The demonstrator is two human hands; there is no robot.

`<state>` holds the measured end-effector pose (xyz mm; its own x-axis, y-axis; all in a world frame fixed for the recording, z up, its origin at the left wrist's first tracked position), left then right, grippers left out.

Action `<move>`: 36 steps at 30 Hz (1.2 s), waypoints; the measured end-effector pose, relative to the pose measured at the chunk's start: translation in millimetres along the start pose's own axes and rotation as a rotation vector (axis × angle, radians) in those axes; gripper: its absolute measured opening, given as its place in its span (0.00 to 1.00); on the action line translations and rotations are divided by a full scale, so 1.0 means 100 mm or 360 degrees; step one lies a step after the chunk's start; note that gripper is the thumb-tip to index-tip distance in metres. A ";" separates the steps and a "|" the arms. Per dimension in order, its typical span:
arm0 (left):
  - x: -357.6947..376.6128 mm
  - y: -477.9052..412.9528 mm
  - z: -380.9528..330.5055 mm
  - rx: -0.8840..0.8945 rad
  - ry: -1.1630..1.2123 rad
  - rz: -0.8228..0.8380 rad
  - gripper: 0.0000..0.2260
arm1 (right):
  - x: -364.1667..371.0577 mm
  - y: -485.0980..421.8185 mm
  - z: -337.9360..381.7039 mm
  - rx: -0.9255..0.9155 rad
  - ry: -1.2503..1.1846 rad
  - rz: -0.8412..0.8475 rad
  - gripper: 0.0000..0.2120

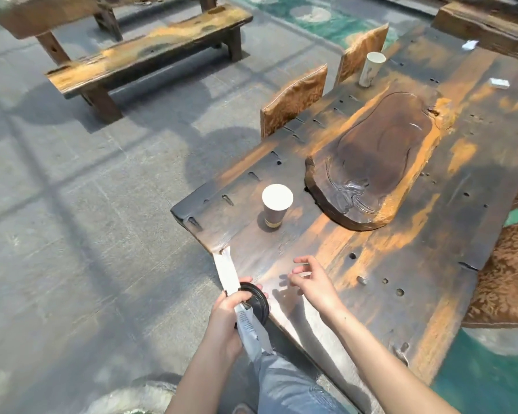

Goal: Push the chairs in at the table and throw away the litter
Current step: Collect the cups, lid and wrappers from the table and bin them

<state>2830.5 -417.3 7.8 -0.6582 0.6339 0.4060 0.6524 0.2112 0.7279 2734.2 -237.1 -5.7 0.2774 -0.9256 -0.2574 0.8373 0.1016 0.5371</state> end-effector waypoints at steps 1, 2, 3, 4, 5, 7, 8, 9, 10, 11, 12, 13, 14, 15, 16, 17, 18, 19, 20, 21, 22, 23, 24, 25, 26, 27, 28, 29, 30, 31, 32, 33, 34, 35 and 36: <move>0.00 -0.05 -0.08 -0.0001 -0.0018 -0.0020 0.16 | 0.00 -0.18 0.09 -0.0021 0.0091 -0.0050 0.21; 0.01 -0.09 -0.15 0.0008 -0.0041 -0.0044 0.15 | 0.00 -0.38 0.19 -0.0070 0.0201 -0.0091 0.26; 0.02 -0.13 -0.23 0.0025 -0.0057 -0.0057 0.15 | 0.00 -0.56 0.29 -0.0138 0.0318 -0.0132 0.33; 0.04 -0.19 -0.31 0.0053 -0.0055 -0.0062 0.16 | 0.00 -0.74 0.42 -0.0221 0.0420 -0.0178 0.39; 0.07 -0.26 -0.40 0.0085 -0.0050 -0.0064 0.16 | 0.00 -0.91 0.54 -0.0291 0.0512 -0.0226 0.43; 0.15 -0.40 -0.55 0.0133 -0.0047 -0.0089 0.15 | 0.02 -1.22 0.78 -0.0397 0.0672 -0.0315 0.49; 0.18 -0.46 -0.61 0.0145 -0.0044 -0.0102 0.15 | 0.04 -1.35 0.89 -0.0420 0.0756 -0.0338 0.51; 0.21 -0.51 -0.66 0.0138 -0.0034 -0.0102 0.15 | 0.06 -1.48 0.97 -0.0425 0.0833 -0.0338 0.53; 0.23 -0.56 -0.70 0.0126 -0.0020 -0.0092 0.15 | 0.08 -1.60 1.04 -0.0414 0.0889 -0.0319 0.54; 0.25 -0.61 -0.74 0.0118 -0.0008 -0.0082 0.15 | 0.10 -1.72 1.08 -0.0381 0.0917 -0.0286 0.56; 0.27 -0.66 -0.78 0.0117 0.0002 -0.0074 0.15 | 0.11 -1.83 1.09 -0.0333 0.0914 -0.0246 0.58; 0.29 -0.70 -0.83 0.0118 0.0004 -0.0076 0.16 | 0.11 -1.93 1.08 -0.0294 0.0897 -0.0205 0.58; 0.31 -0.75 -0.87 0.0122 0.0005 -0.0077 0.18 | 0.11 -1.99 1.05 -0.0285 0.0881 -0.0171 0.56; 0.33 -0.80 -0.90 0.0119 0.0004 -0.0083 0.20 | 0.12 -2.04 1.02 -0.0319 0.0874 -0.0158 0.52; 0.35 -0.85 -0.94 0.0105 -0.0004 -0.0089 0.22 | 0.13 -2.05 1.00 -0.0378 0.0868 -0.0163 0.48; 0.37 -0.91 -0.98 0.0092 -0.0010 -0.0091 0.23 | 0.14 -2.04 0.97 -0.0449 0.0857 -0.0168 0.43; 0.39 -0.97 -1.02 0.0080 -0.0019 -0.0082 0.23 | 0.16 -2.01 0.95 -0.0515 0.0842 -0.0164 0.40; 0.41 -1.03 -1.06 0.0064 -0.0044 -0.0077 0.21 | 0.19 -1.97 0.92 -0.0572 0.0832 -0.0154 0.38; 0.44 -1.09 -1.10 0.0048 -0.0082 -0.0070 0.18 | 0.22 -1.94 0.90 -0.0607 0.0826 -0.0146 0.37; 0.46 -1.14 -1.13 0.0030 -0.0118 -0.0059 0.16 | 0.25 -1.92 0.89 -0.0629 0.0816 -0.0152 0.37; 0.48 -1.20 -1.18 0.0012 -0.0154 -0.0051 0.14 | 0.27 -1.90 0.88 -0.0642 0.0796 -0.0171 0.36; 0.50 -1.25 -1.22 -0.0006 -0.0183 -0.0049 0.14 | 0.30 -1.91 0.87 -0.0644 0.0764 -0.0192 0.36; 0.52 -1.31 -1.27 -0.0023 -0.0213 -0.0045 0.14 | 0.33 -1.90 0.86 -0.0639 0.0728 -0.0208 0.37; 0.54 -1.37 -1.31 -0.0043 -0.0235 -0.0022 0.14 | 0.37 -1.90 0.86 -0.0635 0.0693 -0.0220 0.38; 0.55 -1.44 -1.36 -0.0067 -0.0268 0.0000 0.14 | 0.41 -1.89 0.86 -0.0625 0.0670 -0.0235 0.39; 0.57 -1.51 -1.41 -0.0090 -0.0312 0.0027 0.14 | 0.46 -1.89 0.87 -0.0611 0.0661 -0.0255 0.40; 0.58 -1.58 -1.48 -0.0103 -0.0362 0.0061 0.14 | 0.50 -1.90 0.88 -0.0592 0.0661 -0.0279 0.41; 0.60 -1.62 -1.56 -0.0123 -0.0396 0.0106 0.14 | 0.55 -1.92 0.91 -0.0576 0.0661 -0.0305 0.42; 0.60 -1.67 -1.66 -0.0145 -0.0431 0.0151 0.13 | 0.61 -1.92 0.95 -0.0565 0.0659 -0.0329 0.42; 0.57 -1.73 -1.75 -0.0172 -0.0471 0.0173 0.12 | 0.68 -1.94 0.99 -0.0553 0.0654 -0.0353 0.42; 0.53 -1.78 -1.86 -0.0210 -0.0502 0.0181 0.11 | 0.76 -1.95 1.02 -0.0530 0.0648 -0.0386 0.43; 0.48 -1.84 -1.97 -0.0243 -0.0510 0.0193 0.13 | 0.85 -1.96 1.04 -0.0489 0.0633 -0.0438 0.43; 0.42 -1.91 -2.10 -0.0257 -0.0517 0.0211 0.16 | 0.93 -1.96 1.06 -0.0423 0.0602 -0.0513 0.42; 0.36 -1.98 -2.24 -0.0266 -0.0539 0.0234 0.19 | 1.00 -1.97 1.09 -0.0344 0.0559 -0.0606 0.41; 0.31 -2.02 -2.39 -0.0274 -0.0564 0.0257 0.20 | 1.05 -1.99 1.13 -0.0267 0.0515 -0.0700 0.41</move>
<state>2588.9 -618.3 5.2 -0.3634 0.8715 0.3293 0.6446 -0.0200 0.7643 2544.1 -396.0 -49.0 -0.0061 -0.7379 -0.6748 0.9626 -0.1871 0.1960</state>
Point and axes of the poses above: each hand's wrist, its own y-axis away from the middle knuckle, its own x-axis out of the palm, z = x × y, the point moved 4 cm from there along -y, towards the middle knuckle, and after that the axes turned 3 degrees about x, right-handed, at the moved point
